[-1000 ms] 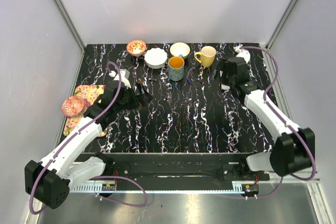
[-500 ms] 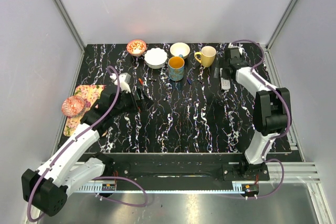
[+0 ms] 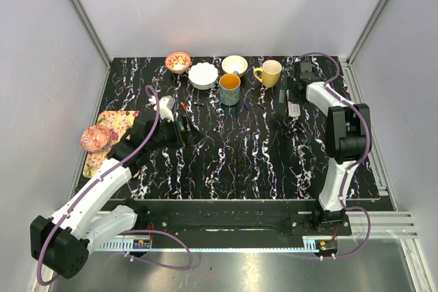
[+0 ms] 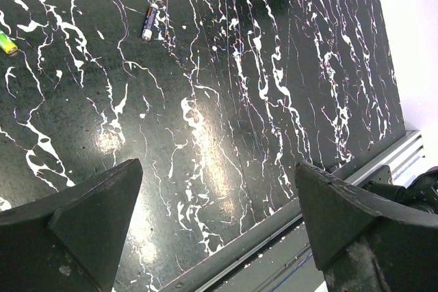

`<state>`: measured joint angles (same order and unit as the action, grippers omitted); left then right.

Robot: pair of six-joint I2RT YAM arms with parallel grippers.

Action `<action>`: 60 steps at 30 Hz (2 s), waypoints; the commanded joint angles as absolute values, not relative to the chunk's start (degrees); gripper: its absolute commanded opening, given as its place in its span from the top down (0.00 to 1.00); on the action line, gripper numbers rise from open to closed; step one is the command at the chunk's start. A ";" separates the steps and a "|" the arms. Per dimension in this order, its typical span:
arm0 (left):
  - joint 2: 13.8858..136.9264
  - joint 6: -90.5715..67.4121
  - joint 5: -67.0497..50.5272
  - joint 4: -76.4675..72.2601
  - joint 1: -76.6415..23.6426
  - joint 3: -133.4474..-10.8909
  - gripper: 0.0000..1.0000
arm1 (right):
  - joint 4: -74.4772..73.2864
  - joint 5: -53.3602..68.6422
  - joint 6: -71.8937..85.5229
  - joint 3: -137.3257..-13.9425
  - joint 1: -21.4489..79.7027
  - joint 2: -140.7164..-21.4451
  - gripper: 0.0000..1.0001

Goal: Load the batteries into the remote control

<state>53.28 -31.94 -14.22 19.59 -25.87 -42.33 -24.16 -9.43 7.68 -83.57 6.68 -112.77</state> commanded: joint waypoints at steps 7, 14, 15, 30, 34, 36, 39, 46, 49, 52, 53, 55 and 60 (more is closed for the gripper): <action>54.14 -31.73 -15.73 16.52 -26.10 -42.80 0.01 | -26.63 -11.51 7.91 -89.21 6.24 -118.92 0.07; 55.02 -32.34 -16.70 15.38 -26.02 -42.89 0.01 | -26.98 -10.64 8.08 -89.39 6.15 -120.14 0.23; 55.11 -32.52 -16.70 15.38 -26.02 -42.80 0.01 | -27.07 -10.63 8.17 -89.30 6.07 -120.23 0.25; 54.67 -34.54 -17.58 13.89 -26.02 -40.78 0.01 | -28.03 -12.22 9.84 -86.13 6.15 -120.15 0.52; 53.88 -34.63 -16.88 14.24 -26.02 -40.61 0.01 | -28.82 -13.35 10.98 -85.43 6.15 -119.45 0.63; 53.26 -34.54 -15.66 14.68 -26.02 -40.78 0.01 | -29.70 -14.50 13.70 -85.26 6.15 -117.43 0.68; 52.30 -34.28 -12.24 16.26 -26.02 -41.48 0.01 | -29.36 -14.59 19.32 -82.45 6.68 -110.41 0.86; 49.05 -35.94 -2.21 19.41 -26.10 -42.10 0.01 | -30.14 -20.13 27.58 -71.83 23.79 -92.04 1.00; 47.12 -37.17 3.33 21.00 -26.10 -41.40 0.01 | -30.15 -21.27 36.19 -66.73 33.64 -87.46 1.00; 44.48 -39.37 8.60 21.97 -26.10 -40.17 0.01 | -31.02 -22.14 44.72 -64.61 41.29 -88.50 1.00; 42.99 -40.51 9.57 21.97 -26.10 -39.73 0.01 | -31.63 -22.76 48.48 -64.86 43.31 -90.25 1.00; 41.49 -41.92 11.42 22.23 -26.10 -38.59 0.01 | -33.92 -26.62 51.32 -66.96 49.11 -92.45 1.00; 38.32 -43.68 12.39 22.76 -26.10 -37.09 0.02 | -39.55 -30.15 60.55 -73.12 55.80 -102.20 1.00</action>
